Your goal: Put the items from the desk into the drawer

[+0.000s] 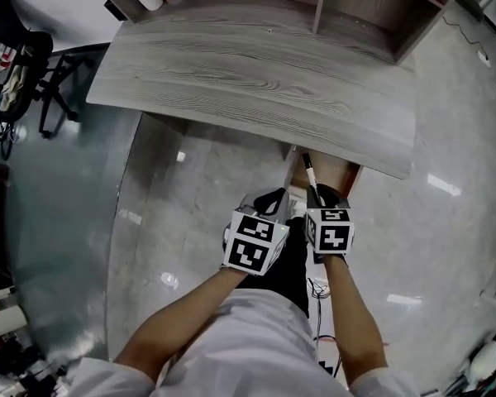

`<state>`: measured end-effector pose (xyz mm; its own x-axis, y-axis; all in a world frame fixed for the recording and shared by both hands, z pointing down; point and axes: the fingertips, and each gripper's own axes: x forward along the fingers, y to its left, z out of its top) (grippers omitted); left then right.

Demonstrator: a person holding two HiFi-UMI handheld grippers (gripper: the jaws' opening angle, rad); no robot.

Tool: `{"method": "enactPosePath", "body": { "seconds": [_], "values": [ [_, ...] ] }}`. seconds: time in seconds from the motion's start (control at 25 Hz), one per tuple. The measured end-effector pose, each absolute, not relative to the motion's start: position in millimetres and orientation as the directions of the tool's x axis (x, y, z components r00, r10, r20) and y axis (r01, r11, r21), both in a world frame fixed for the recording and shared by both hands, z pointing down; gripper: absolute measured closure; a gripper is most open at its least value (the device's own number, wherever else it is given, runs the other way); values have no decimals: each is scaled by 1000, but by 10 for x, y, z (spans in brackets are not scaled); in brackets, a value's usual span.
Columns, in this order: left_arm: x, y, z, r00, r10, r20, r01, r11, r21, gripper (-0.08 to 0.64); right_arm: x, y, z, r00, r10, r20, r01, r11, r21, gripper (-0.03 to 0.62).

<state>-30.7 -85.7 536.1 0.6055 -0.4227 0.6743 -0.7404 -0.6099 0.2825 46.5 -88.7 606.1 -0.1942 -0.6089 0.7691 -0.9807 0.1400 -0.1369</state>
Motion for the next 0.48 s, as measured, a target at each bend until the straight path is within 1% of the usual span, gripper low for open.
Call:
{"method": "enactPosePath", "body": {
  "seconds": [0.28, 0.48],
  "values": [
    [-422, -951, 5481, 572, -417, 706, -763, -587, 272, 556, 500, -1136, 6341, -204, -567, 798, -979, 126, -161, 540],
    [-446, -1044, 5500, 562, -420, 713, -776, -565, 279, 557, 500, -1206, 6461, -214, -521, 826, -976, 143, -163, 540]
  ]
}}
